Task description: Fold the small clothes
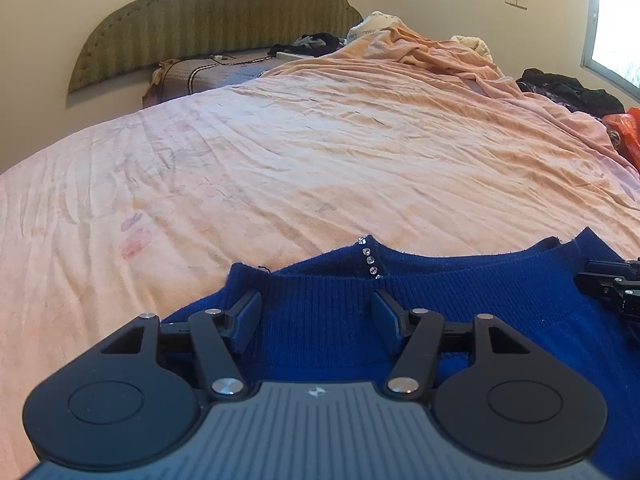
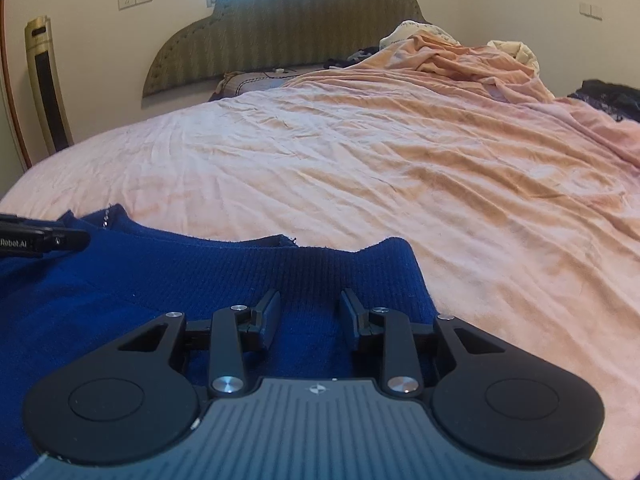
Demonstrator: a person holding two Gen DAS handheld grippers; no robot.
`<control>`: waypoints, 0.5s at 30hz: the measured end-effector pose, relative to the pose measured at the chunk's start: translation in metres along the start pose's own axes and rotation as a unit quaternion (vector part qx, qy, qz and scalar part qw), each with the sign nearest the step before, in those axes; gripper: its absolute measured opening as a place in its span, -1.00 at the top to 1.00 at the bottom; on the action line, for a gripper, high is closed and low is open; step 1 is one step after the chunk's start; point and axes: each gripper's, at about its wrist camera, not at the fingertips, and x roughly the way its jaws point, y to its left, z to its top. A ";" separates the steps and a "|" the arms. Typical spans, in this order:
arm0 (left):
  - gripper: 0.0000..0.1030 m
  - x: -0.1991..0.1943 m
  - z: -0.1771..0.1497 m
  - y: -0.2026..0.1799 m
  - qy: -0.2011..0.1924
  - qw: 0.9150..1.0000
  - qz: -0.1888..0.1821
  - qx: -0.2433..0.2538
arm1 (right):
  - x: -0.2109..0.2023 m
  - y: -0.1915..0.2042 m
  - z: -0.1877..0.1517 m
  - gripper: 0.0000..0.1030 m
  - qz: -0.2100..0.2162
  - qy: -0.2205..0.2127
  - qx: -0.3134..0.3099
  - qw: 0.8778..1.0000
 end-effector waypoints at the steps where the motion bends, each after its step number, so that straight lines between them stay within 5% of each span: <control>1: -0.19 0.000 0.000 0.001 0.000 1.000 -0.001 -0.002 | 0.000 -0.004 0.000 0.27 0.007 -0.001 0.011 1.000; 6: -0.23 -0.028 -0.001 0.010 -0.009 0.999 0.009 -0.043 | 0.000 -0.020 -0.001 0.27 0.038 -0.006 0.062 0.997; 9: -0.44 -0.077 -0.013 0.025 -0.043 0.994 -0.001 -0.096 | -0.001 -0.021 -0.003 0.28 0.041 -0.008 0.069 0.997; 12: -0.60 -0.133 -0.046 0.056 -0.078 0.978 -0.048 -0.186 | -0.001 -0.022 -0.003 0.27 0.041 -0.008 0.069 0.997; 15: -0.60 -0.168 -0.088 0.090 -0.071 0.951 -0.096 -0.285 | -0.002 -0.024 -0.003 0.27 0.049 -0.009 0.080 0.996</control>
